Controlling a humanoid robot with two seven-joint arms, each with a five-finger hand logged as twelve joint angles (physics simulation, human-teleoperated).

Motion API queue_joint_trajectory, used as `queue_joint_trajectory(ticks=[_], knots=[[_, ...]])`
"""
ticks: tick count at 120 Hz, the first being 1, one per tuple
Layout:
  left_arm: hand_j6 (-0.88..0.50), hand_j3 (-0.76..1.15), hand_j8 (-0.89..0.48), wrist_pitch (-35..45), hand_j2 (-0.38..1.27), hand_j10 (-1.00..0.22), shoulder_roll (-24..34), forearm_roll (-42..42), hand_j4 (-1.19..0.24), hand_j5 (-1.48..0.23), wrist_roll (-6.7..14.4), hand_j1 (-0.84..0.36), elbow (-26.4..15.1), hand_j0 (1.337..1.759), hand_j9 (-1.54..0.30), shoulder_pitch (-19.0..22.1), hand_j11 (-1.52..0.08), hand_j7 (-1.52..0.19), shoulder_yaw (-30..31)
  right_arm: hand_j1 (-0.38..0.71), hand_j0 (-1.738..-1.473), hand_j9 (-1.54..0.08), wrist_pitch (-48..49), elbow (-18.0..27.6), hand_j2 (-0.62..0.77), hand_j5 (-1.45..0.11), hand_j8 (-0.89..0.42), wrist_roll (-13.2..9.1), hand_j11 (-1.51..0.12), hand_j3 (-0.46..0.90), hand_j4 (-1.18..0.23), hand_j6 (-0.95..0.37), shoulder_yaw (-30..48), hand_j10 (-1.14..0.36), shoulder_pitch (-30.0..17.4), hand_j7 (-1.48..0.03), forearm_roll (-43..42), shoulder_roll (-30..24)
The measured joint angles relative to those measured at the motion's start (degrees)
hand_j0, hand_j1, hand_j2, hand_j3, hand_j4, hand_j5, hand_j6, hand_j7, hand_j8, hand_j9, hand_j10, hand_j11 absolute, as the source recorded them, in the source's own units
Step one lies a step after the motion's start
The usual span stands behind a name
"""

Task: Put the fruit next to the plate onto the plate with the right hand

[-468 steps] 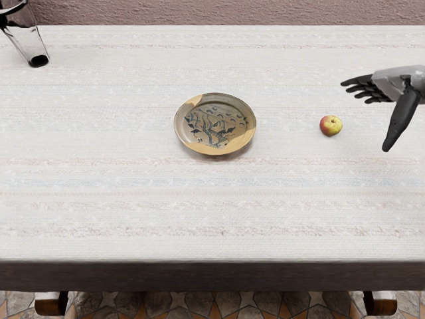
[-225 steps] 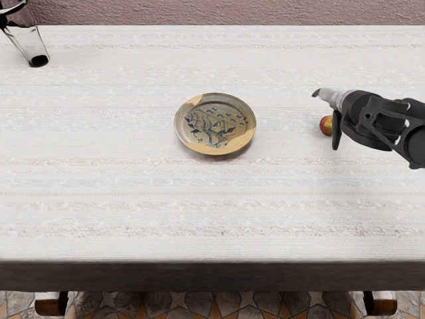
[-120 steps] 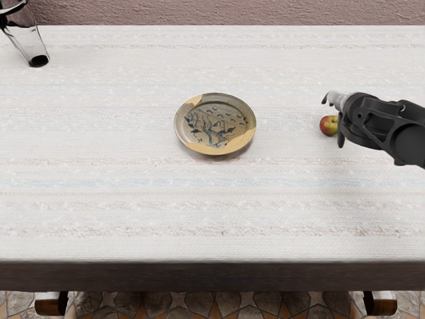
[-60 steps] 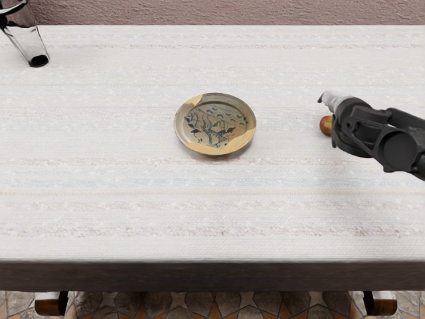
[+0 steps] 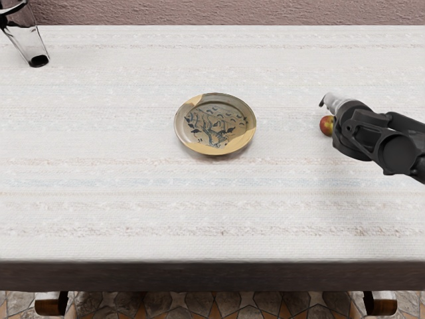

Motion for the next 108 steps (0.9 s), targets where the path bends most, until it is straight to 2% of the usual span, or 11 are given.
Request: queue_joint_trajectory(ticks=[27,108], knots=[[0.00,0.00,0.00,0.00,0.00,0.00,0.00,0.00,0.00,0.00,-0.02,0.35,0.00,1.658,0.00,0.00,0.00,0.00,0.01,0.02,-1.658,-0.40,-0.72,0.00,-0.06,-0.40,-0.31,0.00,-0.40,0.00,-0.31,-0.31,0.00,-0.31,-0.05,-0.40,0.04,0.08],[0.00,0.00,0.00,0.00,0.00,0.00,0.00,0.00,0.00,0.00,-0.02,0.35,0.01,1.658,0.00,0.00,0.00,0.00,0.01,0.09,-1.658,-0.48,-1.08,-2.21,-0.07,-0.48,-0.37,0.00,-0.48,0.00,-0.37,-0.37,-0.67,-0.37,-0.57,-0.48,0.20,1.87]])
